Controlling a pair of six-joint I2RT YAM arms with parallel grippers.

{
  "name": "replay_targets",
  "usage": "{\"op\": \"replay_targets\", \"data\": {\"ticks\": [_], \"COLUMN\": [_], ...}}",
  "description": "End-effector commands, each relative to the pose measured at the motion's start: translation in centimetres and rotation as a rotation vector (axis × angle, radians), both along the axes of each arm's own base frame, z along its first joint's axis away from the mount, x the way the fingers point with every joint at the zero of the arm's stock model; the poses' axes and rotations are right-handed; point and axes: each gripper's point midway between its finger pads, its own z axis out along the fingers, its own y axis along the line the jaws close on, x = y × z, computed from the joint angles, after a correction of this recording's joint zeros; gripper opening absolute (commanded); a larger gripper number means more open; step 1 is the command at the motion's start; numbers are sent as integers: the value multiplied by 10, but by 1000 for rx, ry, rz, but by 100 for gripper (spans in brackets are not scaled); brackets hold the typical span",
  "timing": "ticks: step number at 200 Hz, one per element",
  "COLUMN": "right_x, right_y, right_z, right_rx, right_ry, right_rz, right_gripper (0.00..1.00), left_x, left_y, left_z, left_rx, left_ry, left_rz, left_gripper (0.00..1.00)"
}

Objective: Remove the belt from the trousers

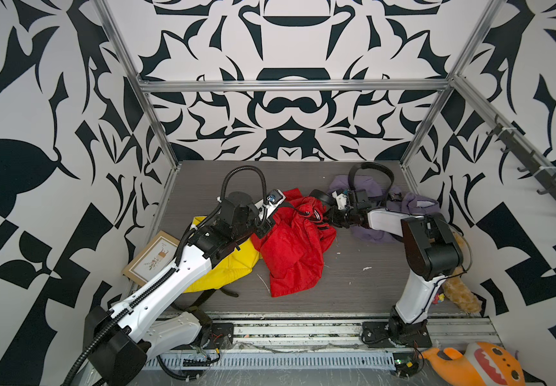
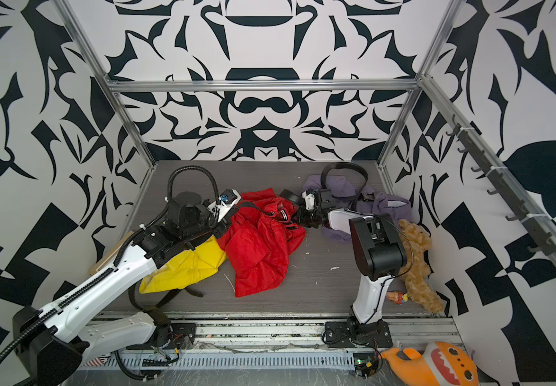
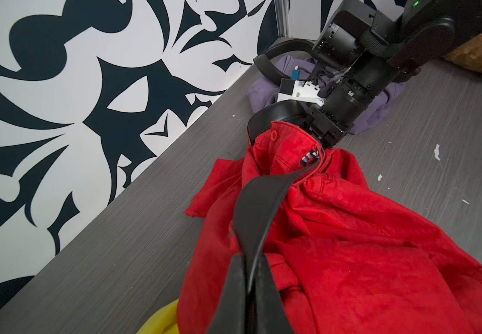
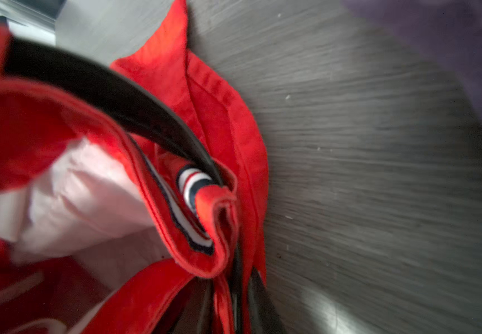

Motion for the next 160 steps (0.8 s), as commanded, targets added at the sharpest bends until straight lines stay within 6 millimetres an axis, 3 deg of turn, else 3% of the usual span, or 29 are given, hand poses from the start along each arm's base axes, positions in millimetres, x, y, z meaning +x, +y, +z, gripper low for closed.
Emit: {"op": "replay_targets", "data": {"ticks": [1,15,51,78,97,119,160], "right_x": [7,4,-16,-46,-60,-70,-77], "right_y": [-42,-66,-147,-210,-236,-262,-289], "right_z": [16,46,125,147,137,106,57], "right_rx": [-200,-302,-454,-572,-625,-708,-746], "right_ry": [-66,-116,-177,-145,-83,25,166], "right_rz": [-128,-172,-314,-401,-427,-442,-483], "right_gripper": [6,0,0,0,6,13,18], "left_x": [4,4,-3,-8,-2,2,14], "left_y": [3,6,1,-4,-1,9,37], "left_z": [57,72,116,123,104,87,71], "left_rx": [-94,-96,-188,-262,-251,-253,-256], "left_ry": [-159,-196,-259,-243,-219,-193,-160], "left_rz": [12,15,-18,-46,-6,38,121], "left_gripper": [0,0,0,0,0,0,0]}}
